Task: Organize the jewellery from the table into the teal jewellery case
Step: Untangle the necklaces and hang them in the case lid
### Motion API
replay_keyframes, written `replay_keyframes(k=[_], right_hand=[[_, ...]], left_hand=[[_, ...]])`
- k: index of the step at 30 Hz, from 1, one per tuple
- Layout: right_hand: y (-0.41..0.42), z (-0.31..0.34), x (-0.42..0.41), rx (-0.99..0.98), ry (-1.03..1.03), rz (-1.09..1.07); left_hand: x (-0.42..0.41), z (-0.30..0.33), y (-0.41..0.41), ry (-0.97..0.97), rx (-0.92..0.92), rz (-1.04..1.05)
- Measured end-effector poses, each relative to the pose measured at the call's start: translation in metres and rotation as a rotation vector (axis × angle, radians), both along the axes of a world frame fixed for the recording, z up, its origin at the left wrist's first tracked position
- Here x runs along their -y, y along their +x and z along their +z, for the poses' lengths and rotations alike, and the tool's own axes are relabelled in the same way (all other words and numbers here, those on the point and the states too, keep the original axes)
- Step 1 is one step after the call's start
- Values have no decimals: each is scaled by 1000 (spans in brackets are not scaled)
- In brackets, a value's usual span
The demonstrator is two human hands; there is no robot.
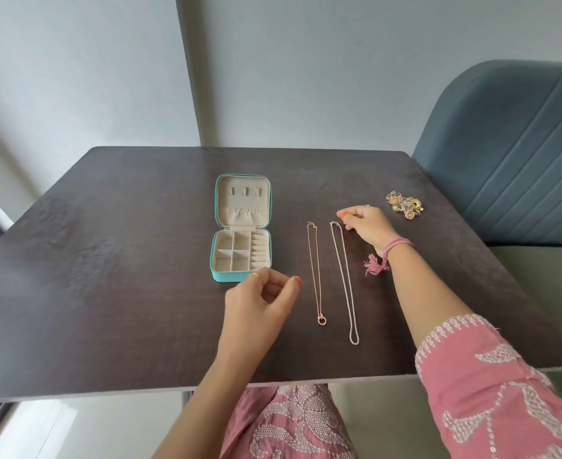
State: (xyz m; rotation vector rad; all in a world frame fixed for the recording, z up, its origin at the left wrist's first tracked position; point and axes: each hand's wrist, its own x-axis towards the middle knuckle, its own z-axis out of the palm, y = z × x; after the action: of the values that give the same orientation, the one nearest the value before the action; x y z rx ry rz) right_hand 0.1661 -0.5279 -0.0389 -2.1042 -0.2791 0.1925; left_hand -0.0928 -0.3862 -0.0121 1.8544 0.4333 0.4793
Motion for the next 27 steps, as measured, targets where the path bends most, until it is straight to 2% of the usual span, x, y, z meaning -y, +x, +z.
replay_keyframes(k=[7,12,19,23,27], right_hand=[[-4,0,-1,8,77,-53],[-11,-3,-1,44,132,-84],[-27,-1,5,53,249,-139],[-36,-1,2,61,173,-100],[-40,2,-11,185,-104,-58]], left_hand=[[-37,-20,-2,-20,-6,123],[-43,-30,-2,-68,-3,125],[-40,-32,-2,4,0,74],[-39,-34,-2,2,-3,50],[-39,-35,-1,4,-7,42]])
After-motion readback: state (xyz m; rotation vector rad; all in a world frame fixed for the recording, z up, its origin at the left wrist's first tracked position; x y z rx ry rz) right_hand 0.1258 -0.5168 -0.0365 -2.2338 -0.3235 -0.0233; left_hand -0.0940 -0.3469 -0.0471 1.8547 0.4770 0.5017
